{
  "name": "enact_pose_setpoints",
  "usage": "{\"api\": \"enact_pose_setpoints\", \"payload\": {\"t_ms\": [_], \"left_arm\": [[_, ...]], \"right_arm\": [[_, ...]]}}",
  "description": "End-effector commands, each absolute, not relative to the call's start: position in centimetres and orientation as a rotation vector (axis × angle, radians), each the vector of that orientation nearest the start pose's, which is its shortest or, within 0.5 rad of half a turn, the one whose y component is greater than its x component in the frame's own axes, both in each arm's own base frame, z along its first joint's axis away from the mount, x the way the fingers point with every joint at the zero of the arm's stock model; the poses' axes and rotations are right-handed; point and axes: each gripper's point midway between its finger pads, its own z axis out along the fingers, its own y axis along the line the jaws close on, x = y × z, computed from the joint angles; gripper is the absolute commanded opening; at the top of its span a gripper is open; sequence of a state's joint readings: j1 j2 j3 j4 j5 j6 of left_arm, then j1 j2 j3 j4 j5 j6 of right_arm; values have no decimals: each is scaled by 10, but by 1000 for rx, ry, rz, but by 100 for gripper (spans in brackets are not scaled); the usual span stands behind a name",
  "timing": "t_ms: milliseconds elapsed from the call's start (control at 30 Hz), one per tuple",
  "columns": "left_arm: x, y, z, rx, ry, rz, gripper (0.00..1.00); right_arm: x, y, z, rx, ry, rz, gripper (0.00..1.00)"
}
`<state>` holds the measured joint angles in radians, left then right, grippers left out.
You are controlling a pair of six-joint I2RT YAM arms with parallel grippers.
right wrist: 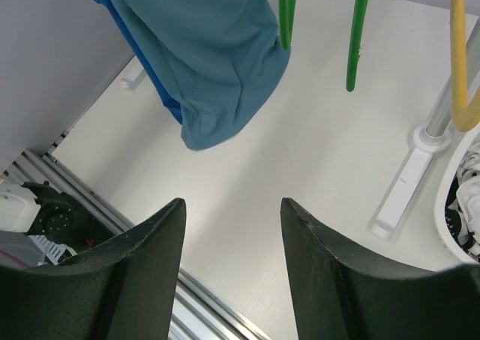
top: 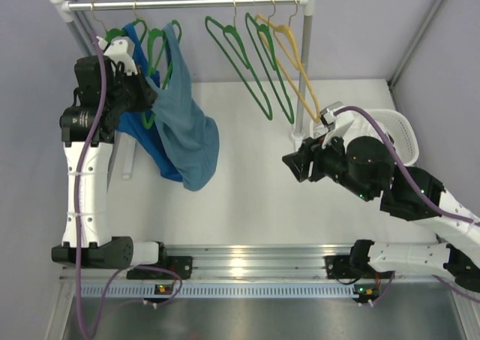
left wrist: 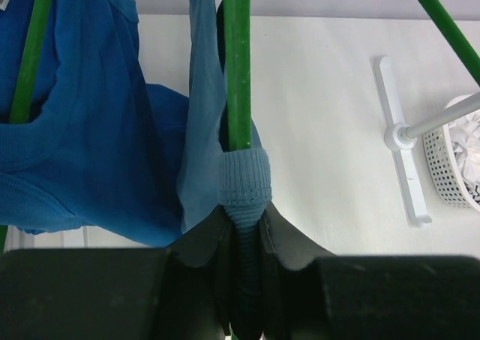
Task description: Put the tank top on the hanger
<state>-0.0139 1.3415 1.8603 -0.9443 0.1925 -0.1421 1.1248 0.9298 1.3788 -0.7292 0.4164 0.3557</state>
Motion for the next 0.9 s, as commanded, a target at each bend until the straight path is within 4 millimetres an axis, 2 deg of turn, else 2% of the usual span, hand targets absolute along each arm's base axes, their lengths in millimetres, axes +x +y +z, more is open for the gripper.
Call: {"api": "enact_pose_setpoints", "payload": {"t_ms": [0,67,167,400,533,567,667,733,767,867], "left_arm": [[341,-41,446,5,1853,-278,21],[338,-41,451,5,1842,-274,25],[333,-40,460,8,1820,-267,39],[317,-41,480,18,1761,-273,51],[301,-57,495,67,1707,-368,55],[295,-67,497,103,1695,-420,56],[280,-86,496,163,1693,-546,57],[272,-97,486,181,1716,-624,57],[269,-107,474,208,1745,-696,57],[252,-121,461,225,1740,-814,57]], "right_arm": [[170,228,387,-415,1809,683,54],[170,229,386,-416,1811,684,56],[170,230,383,-419,1816,682,59],[170,229,379,-411,1823,683,66],[170,231,372,-412,1831,679,69],[171,231,371,-410,1834,678,70],[170,232,365,-408,1838,682,72],[170,231,358,-401,1846,679,73],[171,231,356,-393,1847,681,73],[171,227,344,-377,1855,671,74]]}}
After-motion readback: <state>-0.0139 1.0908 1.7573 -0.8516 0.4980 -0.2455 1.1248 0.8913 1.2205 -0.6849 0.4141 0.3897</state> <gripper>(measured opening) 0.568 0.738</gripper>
